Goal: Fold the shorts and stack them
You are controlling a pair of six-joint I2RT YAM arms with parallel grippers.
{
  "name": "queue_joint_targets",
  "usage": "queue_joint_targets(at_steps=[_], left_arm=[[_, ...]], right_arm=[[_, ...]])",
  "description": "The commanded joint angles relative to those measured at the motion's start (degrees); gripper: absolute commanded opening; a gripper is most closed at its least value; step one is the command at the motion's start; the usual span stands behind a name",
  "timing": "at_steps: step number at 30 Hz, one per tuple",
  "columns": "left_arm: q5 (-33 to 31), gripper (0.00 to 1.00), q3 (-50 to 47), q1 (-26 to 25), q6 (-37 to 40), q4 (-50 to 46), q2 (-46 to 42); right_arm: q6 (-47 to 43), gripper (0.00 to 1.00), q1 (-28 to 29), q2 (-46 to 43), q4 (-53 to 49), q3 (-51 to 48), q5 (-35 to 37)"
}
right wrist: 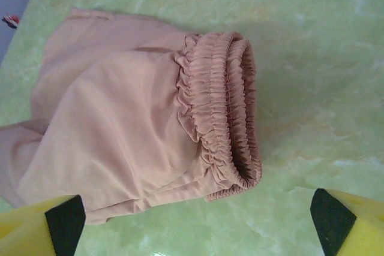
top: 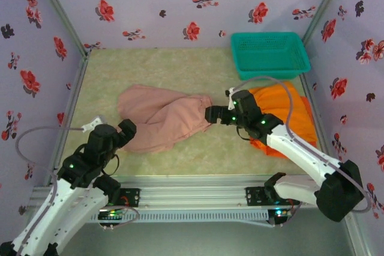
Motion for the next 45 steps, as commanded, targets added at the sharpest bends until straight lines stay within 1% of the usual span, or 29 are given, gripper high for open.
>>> queue_joint_targets(at_steps=[1, 4, 5, 7, 9, 11, 14, 17, 19, 20, 22, 24, 26, 28, 29, 31, 33, 36, 37, 38, 39, 40, 43, 45], left_arm=[[4.19, 0.99, 0.40, 3.38, 1.83, 0.62, 4.47], [13.78, 1.00, 0.11, 8.05, 4.82, 9.30, 9.98], [16.89, 1.00, 0.42, 9.86, 5.87, 12.66, 12.05], [20.46, 0.99, 2.58, 12.68, 7.48, 16.73, 16.88], [22.86, 0.99, 7.12, 15.34, 10.17, 17.79, 23.48], [24.26, 0.99, 12.17, 16.93, 13.01, 17.34, 30.71], [24.89, 0.99, 21.01, 18.80, 16.06, 13.02, 44.03], [24.55, 0.99, 28.07, 19.77, 17.59, 10.58, 55.23], [24.45, 1.00, 31.65, 20.12, 18.13, 10.52, 61.25], [24.30, 0.99, 33.66, 20.21, 18.35, 10.32, 64.42], [23.69, 0.99, 37.74, 20.26, 19.07, 9.49, 70.15], [23.33, 0.99, 42.68, 20.22, 19.74, 7.37, 76.76], [22.82, 0.99, 47.32, 20.22, 20.36, 4.27, 82.18], [22.10, 0.98, 49.83, 20.22, 20.69, 3.37, 85.96], [21.36, 0.94, 50.86, 20.22, 20.64, 3.07, 87.70], [20.46, 0.84, 52.50, 20.22, 20.91, 2.50, 90.27], [20.41, 0.69, 53.59, 20.22, 21.06, 2.47, 92.33], [20.41, 0.42, 54.62, 20.22, 21.23, 3.20, 94.12], [20.41, 0.30, 54.83, 20.22, 21.21, 3.56, 94.50], [20.37, 0.16, 54.97, 20.30, 21.09, 4.03, 94.62], [20.45, 0.05, 55.17, 20.38, 20.82, 4.49, 94.56], [20.76, 0.00, 55.35, 20.59, 20.35, 5.06, 94.58], [23.28, 0.00, 57.04, 21.20, 19.17, 7.65, 94.03], [23.27, 0.00, 60.23, 22.13, 18.47, 7.90, 93.36]], right_arm=[[4.38, 0.99, -0.13, -1.12, 1.27, 1.77, 3.50], [1.97, 0.99, -0.17, 4.37, -2.35, 8.05, 3.15], [1.78, 0.99, -0.13, 7.26, -5.37, 11.05, 3.58], [3.23, 0.99, -0.17, 13.09, -11.96, 17.16, 5.87], [4.20, 0.99, -0.15, 18.23, -15.28, 20.64, 5.51], [4.90, 0.99, -0.17, 21.46, -14.99, 21.64, 3.37], [4.95, 0.99, -0.13, 25.34, -14.97, 22.28, 2.47], [4.79, 0.99, -0.13, 27.97, -14.96, 22.11, 1.72], [4.80, 0.98, 0.11, 29.46, -13.92, 21.58, -0.75], [4.91, 0.94, 0.29, 30.19, -13.20, 21.25, -2.01], [5.09, 0.81, 0.68, 31.64, -12.28, 20.97, -3.13], [5.09, 0.65, 1.00, 32.69, -12.01, 21.22, -3.81], [5.07, 0.53, 1.27, 33.02, -11.65, 21.52, -4.04], [4.77, 0.42, 1.50, 33.08, -11.83, 21.97, -3.67], [4.42, 0.36, 1.59, 33.15, -12.19, 22.32, -3.41], [3.32, 0.20, 1.63, 33.30, -13.30, 23.38, -3.00], [2.16, 0.09, 1.62, 33.53, -14.70, 24.74, -2.39], [0.33, 0.04, 1.64, 33.47, -15.92, 26.78, -1.76], [-0.25, 0.04, 1.67, 33.44, -16.17, 27.61, -1.60], [-1.01, 0.03, 1.65, 33.38, -16.44, 28.63, -1.54], [-1.63, 0.03, 1.63, 33.37, -16.68, 29.65, -1.57], [-2.40, 0.03, 1.64, 33.20, -17.03, 31.09, -1.49], [-5.50, 0.02, 1.62, 32.68, -18.79, 36.86, -1.42], [-7.59, 0.01, 1.64, 31.94, -20.62, 41.48, -1.25]])
